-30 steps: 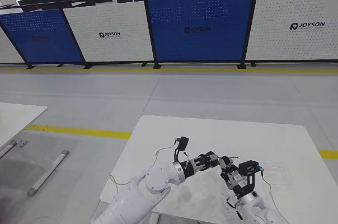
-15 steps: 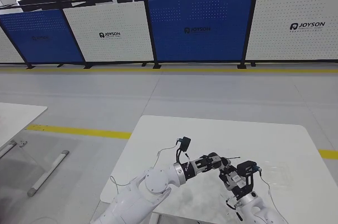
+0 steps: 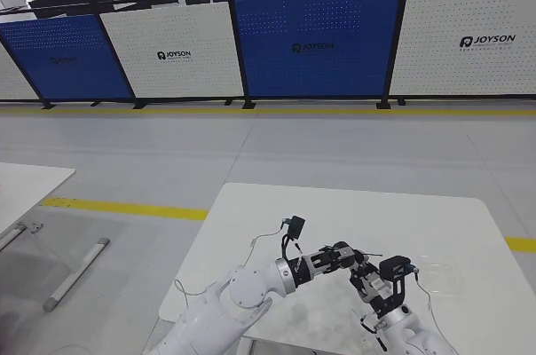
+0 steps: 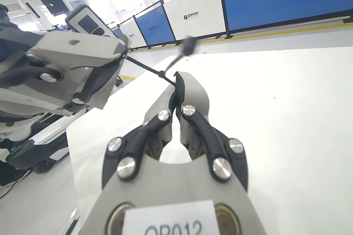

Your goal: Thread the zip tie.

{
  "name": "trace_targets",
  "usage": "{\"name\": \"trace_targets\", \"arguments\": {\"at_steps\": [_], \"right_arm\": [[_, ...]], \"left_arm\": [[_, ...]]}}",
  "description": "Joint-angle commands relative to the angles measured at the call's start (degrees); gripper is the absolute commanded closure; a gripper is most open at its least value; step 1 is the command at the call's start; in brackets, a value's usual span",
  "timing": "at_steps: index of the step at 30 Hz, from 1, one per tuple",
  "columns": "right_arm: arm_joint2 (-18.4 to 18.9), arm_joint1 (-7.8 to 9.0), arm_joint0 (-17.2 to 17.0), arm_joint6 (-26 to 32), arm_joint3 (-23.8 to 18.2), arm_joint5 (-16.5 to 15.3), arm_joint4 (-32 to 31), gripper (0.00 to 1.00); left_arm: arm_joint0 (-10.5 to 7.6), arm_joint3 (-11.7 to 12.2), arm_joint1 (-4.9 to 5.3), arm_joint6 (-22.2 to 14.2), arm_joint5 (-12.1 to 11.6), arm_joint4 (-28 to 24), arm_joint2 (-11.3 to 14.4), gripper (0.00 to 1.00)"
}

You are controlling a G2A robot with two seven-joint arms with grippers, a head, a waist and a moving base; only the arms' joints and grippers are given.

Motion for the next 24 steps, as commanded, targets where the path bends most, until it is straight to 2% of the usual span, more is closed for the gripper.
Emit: {"name": "trace_targets", "arguments": {"at_steps": [1,24], "right_arm": [[-0.1,0.01,0.1,0.2,0.1,0.0,-0.1,1.00],[-1.0,-0.03,1.8,1.0,3.3,-1.0,2.0,1.00]], "left_arm": [[0.11,-0.2,0.02,0.1,-0.1,0.1,-0.1,1.00],[2.75,-4.5,0.56,0.9,-1.3,2.1,-1.5,1.00]]}}
